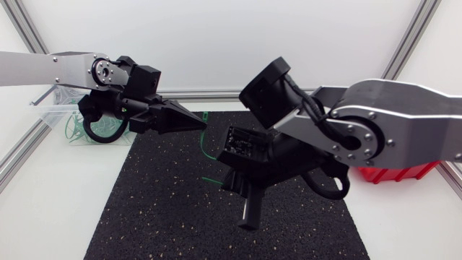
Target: Take a green cable tie from the red box, thread the tail through the head to close it, then place it in the transparent bin on the left.
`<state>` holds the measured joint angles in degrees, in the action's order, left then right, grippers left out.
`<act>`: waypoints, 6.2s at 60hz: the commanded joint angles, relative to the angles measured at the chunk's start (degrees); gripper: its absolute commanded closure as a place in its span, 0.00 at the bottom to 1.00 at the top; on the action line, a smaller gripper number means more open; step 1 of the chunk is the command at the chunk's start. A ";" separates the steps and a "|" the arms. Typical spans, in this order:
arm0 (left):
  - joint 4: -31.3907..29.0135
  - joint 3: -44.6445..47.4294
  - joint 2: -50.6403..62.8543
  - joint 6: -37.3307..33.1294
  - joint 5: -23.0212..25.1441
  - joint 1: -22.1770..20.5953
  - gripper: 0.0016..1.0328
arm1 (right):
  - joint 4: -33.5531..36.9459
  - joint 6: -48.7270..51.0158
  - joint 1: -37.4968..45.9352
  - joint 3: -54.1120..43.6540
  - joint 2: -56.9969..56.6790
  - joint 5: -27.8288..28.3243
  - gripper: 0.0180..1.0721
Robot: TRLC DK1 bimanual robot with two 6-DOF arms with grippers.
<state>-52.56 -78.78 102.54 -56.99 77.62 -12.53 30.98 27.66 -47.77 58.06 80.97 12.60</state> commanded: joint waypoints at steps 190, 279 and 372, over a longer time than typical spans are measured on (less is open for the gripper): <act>85.07 39.76 -33.28 84.50 -20.14 -10.84 0.97 | 17.62 -103.86 9.10 23.94 -6.70 39.43 0.67; 86.83 41.25 -33.46 82.48 -19.88 -10.49 0.97 | 9.36 -84.96 13.05 14.89 -8.99 31.61 0.70; 58.71 19.28 -14.74 57.78 -12.23 4.71 0.97 | -5.23 36.59 -7.43 1.53 0.86 -25.52 0.09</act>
<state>7.38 -57.32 86.65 3.55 65.49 -8.34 27.59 57.84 -53.67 61.49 83.09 -11.40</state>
